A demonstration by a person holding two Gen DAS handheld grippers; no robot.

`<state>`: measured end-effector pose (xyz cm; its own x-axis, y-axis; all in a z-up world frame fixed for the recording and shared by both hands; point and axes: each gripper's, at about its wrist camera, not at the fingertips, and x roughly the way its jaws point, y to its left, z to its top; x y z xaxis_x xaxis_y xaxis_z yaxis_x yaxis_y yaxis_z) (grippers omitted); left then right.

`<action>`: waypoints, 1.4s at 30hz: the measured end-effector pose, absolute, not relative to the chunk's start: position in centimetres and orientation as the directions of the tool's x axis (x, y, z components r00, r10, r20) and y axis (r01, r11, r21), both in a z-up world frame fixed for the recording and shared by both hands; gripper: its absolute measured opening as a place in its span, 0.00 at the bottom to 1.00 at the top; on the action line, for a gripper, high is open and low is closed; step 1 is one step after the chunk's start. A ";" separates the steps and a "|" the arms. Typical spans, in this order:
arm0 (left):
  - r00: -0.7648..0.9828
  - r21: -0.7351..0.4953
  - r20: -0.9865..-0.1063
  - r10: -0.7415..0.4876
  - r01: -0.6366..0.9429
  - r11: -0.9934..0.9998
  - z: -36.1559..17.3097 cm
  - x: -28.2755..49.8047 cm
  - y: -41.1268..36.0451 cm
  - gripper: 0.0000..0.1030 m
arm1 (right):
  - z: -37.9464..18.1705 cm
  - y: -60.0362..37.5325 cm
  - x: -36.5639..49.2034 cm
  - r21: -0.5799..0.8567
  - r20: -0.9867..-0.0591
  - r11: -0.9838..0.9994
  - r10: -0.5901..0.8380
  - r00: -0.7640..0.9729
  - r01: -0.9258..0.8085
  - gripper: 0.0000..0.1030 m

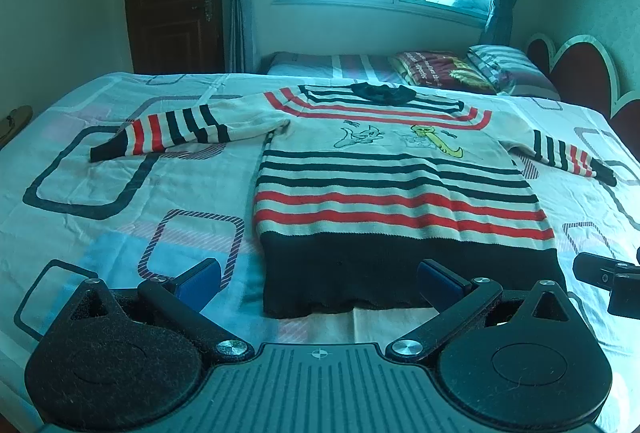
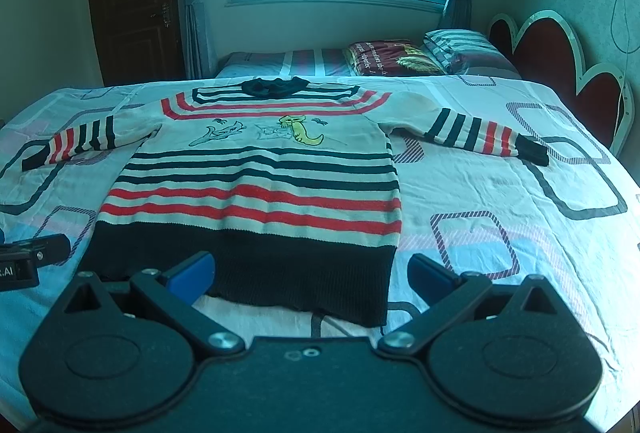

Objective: Fold small clothes

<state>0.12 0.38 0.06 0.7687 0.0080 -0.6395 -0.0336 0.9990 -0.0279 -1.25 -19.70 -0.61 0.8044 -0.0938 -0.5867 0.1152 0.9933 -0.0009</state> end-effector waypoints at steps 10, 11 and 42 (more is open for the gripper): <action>0.767 -0.027 -0.641 0.011 -0.037 0.999 0.0 0.2 0.5 1.00 | -0.6 -19.9 -1.2 0.004 -0.589 0.993 -0.094 0.803 0.119 0.99; 0.767 -0.027 -0.642 0.011 -0.037 0.999 -0.1 0.3 0.5 1.00 | -0.6 -19.9 -1.2 0.005 -0.588 0.993 -0.093 0.803 0.119 0.99; 0.766 -0.024 -0.643 0.012 -0.035 0.999 -0.4 0.2 0.7 1.00 | -0.6 -19.9 -1.2 0.006 -0.588 0.993 -0.092 0.803 0.118 0.99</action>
<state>0.24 0.69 -0.36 0.7661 0.0116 -0.6426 -0.0353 0.9991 -0.0241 -1.20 -19.91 -0.64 0.8033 -0.0920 -0.5885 0.1181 0.9930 0.0060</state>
